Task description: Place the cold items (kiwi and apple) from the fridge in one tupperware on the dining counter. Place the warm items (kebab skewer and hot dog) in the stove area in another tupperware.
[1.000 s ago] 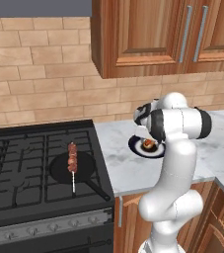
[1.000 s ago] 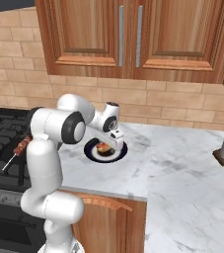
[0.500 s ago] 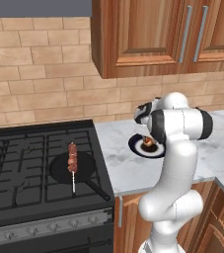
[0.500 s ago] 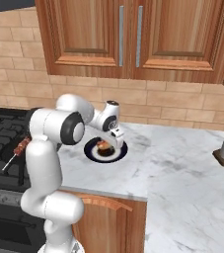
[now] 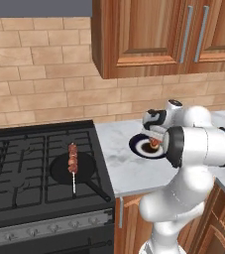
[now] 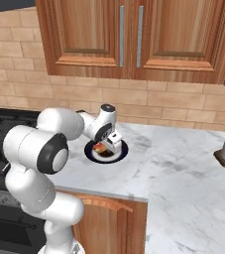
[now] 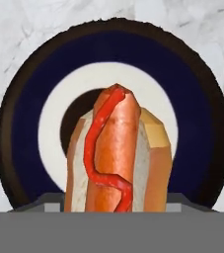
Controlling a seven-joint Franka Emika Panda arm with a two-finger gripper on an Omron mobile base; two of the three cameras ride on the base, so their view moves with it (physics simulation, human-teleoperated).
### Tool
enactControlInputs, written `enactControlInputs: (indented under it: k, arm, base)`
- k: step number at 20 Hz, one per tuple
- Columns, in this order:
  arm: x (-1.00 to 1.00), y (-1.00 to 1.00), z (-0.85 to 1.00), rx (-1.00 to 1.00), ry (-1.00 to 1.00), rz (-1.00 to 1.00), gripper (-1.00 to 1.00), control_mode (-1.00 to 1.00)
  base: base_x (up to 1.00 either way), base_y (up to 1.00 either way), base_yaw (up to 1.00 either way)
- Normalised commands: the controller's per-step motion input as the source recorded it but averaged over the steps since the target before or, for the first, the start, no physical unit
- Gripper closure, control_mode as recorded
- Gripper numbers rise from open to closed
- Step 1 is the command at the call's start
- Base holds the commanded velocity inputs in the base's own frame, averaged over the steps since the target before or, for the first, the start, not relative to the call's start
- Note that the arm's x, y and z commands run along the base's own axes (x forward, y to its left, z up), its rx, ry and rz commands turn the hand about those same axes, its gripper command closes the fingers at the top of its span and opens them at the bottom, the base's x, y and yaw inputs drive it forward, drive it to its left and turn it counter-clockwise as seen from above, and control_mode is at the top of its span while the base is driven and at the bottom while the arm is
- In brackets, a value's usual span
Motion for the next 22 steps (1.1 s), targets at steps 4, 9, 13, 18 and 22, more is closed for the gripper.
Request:
enactControlInputs:
  k: [4, 9, 13, 18, 22]
  arm:
    - [-0.28, 0.0, 0.98, 0.01, 0.07, -0.08, 1.0, -1.0]
    - [-0.41, 0.05, 0.69, 0.03, 0.08, -0.04, 1.0, -1.0]
    - [-0.75, 0.19, 0.42, 0.0, -0.01, 0.0, 1.0, -1.0]
    - [-0.81, 0.37, 0.38, 0.0, -0.2, 0.0, 1.0, -1.0]
    - [-0.9, 0.39, 0.35, 0.0, -0.24, 0.0, 1.0, -1.0]
  base:
    - [0.0, 0.0, 0.0]
    - [0.0, 0.0, 0.0]
    - [0.0, 0.0, 0.0]
    - [0.0, 0.0, 0.0]
    - [0.0, 0.0, 0.0]
